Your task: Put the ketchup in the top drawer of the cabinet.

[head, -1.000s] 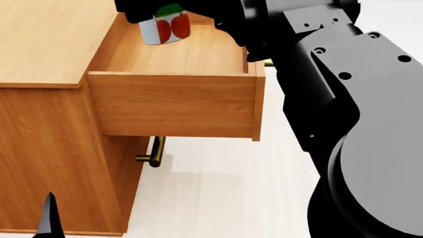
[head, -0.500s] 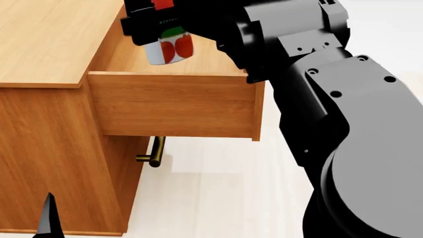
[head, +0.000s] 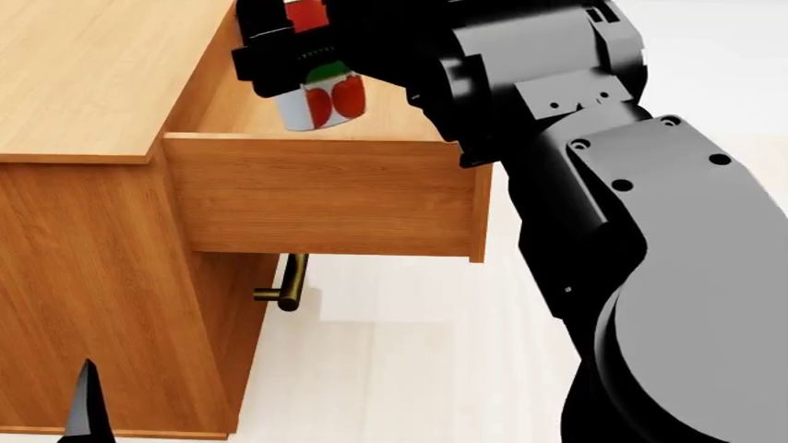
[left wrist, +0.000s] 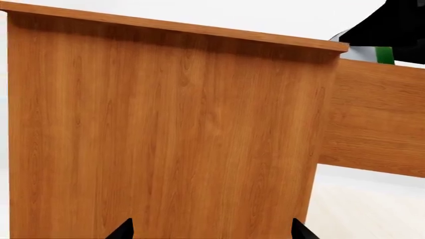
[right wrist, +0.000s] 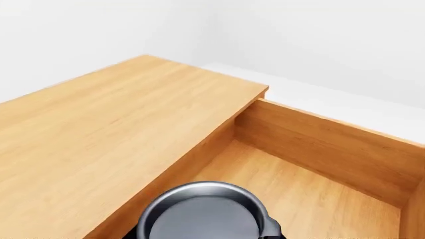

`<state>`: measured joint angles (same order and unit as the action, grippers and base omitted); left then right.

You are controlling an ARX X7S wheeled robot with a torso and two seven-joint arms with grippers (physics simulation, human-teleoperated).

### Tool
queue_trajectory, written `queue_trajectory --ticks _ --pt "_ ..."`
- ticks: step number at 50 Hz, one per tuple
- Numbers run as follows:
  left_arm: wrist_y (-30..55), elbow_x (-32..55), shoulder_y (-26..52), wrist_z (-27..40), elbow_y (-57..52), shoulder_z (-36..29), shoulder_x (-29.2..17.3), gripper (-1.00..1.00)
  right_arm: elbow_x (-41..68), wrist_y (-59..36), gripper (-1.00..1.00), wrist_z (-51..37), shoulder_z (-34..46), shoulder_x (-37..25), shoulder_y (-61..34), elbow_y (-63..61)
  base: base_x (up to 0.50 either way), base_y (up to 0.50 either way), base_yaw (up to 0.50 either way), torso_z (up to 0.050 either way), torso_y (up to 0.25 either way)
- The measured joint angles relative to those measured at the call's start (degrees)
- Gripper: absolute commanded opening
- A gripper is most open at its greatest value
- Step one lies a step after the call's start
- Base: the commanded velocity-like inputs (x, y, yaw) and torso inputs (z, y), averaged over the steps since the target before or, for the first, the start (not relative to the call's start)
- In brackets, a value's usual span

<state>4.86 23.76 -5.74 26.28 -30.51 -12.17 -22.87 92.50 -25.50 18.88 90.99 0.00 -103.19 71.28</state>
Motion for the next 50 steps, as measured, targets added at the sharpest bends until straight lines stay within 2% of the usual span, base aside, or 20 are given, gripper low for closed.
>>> queue_trajectory --ticks 29,30,50 --pt "-0.3 0.1 0.0 0.4 0.3 -0.1 -0.3 1.0 -1.3 0.4 -1.0 -0.1 -0.4 0.0 1.1 0.0 0.0 0.0 0.0 0.0 0.0" --pt "-0.3 0.1 0.0 0.5 0.3 -0.1 -0.3 1.0 -1.4 0.4 1.0 -0.1 -0.4 0.0 1.1 0.0 0.0 0.0 0.0 0.015 0.0" --pt "-0.4 0.2 0.0 0.8 0.3 -0.2 -0.5 1.0 -4.3 1.9 1.0 0.4 -1.3 0.0 1.2 -0.3 0.0 0.0 0.0 0.0 0.0"
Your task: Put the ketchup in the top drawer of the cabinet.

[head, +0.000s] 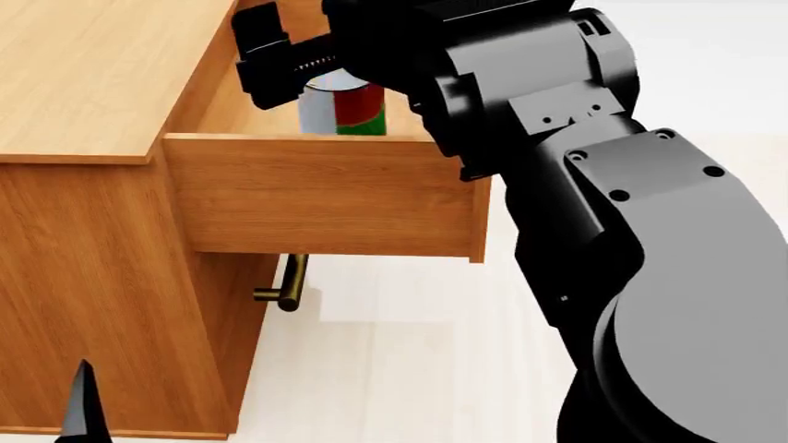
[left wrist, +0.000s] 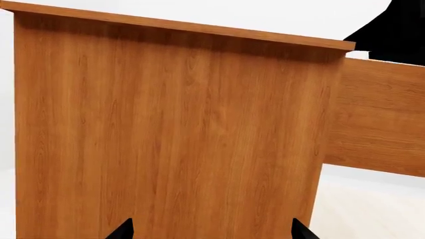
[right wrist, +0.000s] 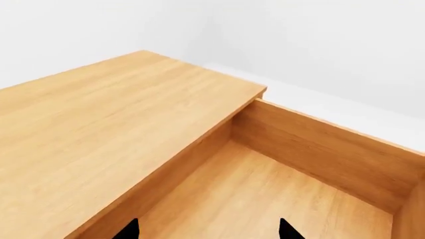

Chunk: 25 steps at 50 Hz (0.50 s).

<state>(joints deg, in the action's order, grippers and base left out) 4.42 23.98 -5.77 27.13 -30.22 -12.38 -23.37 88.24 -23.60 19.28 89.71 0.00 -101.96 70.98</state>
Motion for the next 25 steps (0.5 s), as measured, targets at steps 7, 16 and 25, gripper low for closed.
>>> queue_trajectory --ticks 7,16,25 --pt "0.0 0.0 0.0 0.1 0.0 -0.1 -0.1 1.0 -0.4 0.2 1.0 -0.1 -0.2 0.0 -0.4 0.0 0.0 0.0 0.0 0.0 0.0" --pt "0.1 0.0 0.1 0.2 -0.1 -0.2 -0.2 1.0 0.1 1.8 1.0 -1.0 -0.5 0.0 -2.2 0.5 0.0 0.0 0.0 0.0 0.0" --pt "0.4 0.0 0.4 0.4 -0.3 -0.6 -0.2 1.0 1.7 5.4 1.0 -2.3 -0.6 0.0 -5.0 1.3 0.0 0.0 0.0 0.0 0.001"
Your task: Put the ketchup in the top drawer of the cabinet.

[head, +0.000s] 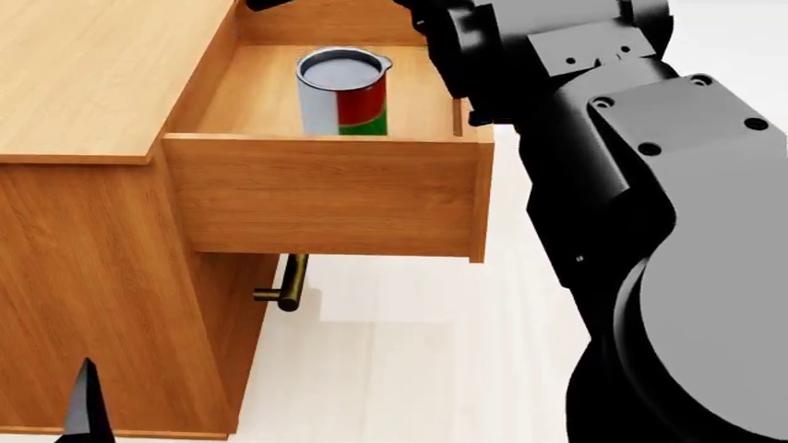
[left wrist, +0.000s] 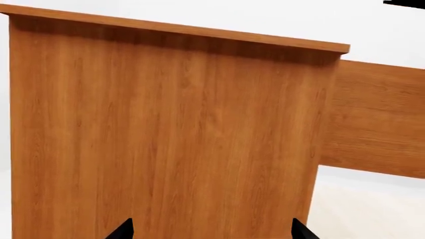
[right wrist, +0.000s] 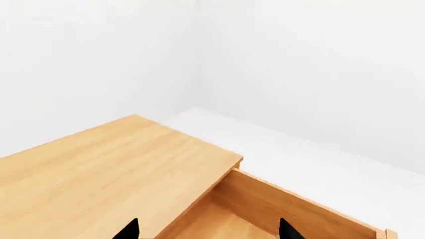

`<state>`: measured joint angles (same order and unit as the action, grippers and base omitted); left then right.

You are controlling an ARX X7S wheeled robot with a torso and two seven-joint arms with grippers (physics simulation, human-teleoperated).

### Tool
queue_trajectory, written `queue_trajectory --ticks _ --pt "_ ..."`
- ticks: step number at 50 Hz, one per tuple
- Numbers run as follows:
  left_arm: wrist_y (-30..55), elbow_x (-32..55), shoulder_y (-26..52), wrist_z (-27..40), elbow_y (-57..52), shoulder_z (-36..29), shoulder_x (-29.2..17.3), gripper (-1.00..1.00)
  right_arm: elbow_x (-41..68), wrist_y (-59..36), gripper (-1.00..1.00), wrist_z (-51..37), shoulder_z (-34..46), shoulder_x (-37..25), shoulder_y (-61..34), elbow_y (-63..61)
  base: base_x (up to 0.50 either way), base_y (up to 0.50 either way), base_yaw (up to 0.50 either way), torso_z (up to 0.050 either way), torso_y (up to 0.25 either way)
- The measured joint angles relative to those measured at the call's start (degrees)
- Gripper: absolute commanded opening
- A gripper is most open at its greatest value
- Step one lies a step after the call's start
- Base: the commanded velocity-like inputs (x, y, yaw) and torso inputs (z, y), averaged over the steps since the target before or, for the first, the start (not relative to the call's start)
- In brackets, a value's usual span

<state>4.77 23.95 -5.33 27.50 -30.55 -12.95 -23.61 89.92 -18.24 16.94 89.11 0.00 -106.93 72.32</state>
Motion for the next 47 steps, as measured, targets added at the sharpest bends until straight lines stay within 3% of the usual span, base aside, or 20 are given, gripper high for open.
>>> queue_trajectory --ticks 23,47 --pt "0.2 0.0 0.1 0.3 -0.5 -0.5 -0.3 1.0 8.5 13.1 1.0 -4.8 2.1 -1.1 -8.9 1.4 0.0 0.0 0.0 0.0 0.0" --pt "0.6 0.0 0.7 0.6 -0.6 -1.0 -0.5 1.0 8.4 18.8 1.0 -31.0 2.1 -34.6 -13.8 -54.2 0.0 0.0 0.0 0.0 0.0"
